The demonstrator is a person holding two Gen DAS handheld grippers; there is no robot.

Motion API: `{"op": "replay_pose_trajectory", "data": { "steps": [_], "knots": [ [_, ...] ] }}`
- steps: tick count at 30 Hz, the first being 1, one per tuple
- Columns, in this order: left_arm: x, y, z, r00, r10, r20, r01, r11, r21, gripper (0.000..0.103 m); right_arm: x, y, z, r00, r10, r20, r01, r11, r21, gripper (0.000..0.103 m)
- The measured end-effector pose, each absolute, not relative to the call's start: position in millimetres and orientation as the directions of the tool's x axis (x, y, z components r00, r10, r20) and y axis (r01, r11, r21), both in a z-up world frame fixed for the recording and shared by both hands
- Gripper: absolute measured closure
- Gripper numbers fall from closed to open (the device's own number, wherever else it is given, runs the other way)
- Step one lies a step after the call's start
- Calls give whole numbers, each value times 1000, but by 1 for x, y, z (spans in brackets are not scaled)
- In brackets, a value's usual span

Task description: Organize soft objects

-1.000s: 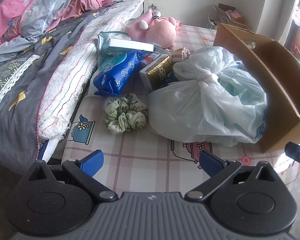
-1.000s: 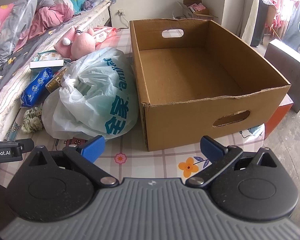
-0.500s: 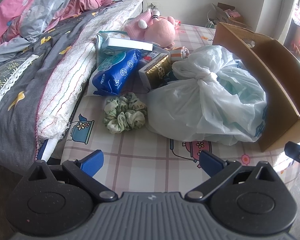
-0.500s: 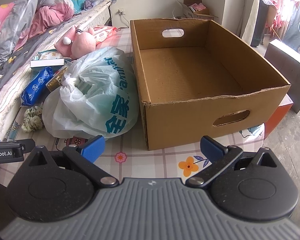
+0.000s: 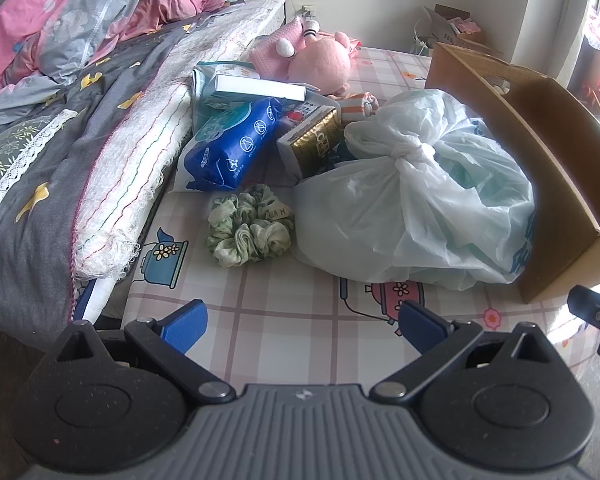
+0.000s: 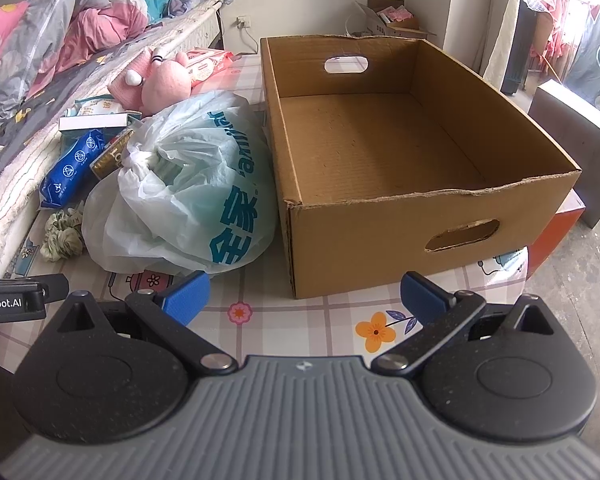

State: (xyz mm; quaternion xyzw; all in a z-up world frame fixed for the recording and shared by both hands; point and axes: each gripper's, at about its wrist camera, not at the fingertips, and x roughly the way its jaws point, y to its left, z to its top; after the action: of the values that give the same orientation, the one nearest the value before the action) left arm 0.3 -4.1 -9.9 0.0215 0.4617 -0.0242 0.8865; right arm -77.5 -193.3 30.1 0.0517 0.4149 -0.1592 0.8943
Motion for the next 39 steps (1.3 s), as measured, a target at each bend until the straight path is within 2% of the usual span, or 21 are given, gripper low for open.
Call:
{"op": "replay_pose_trajectory", "data": {
  "steps": [39],
  "knots": [
    [2,0,-10,568,-20,-823,65,998,21,1,-74,-190,27,600,-232,-766,316,948,-40,1]
  ]
}}
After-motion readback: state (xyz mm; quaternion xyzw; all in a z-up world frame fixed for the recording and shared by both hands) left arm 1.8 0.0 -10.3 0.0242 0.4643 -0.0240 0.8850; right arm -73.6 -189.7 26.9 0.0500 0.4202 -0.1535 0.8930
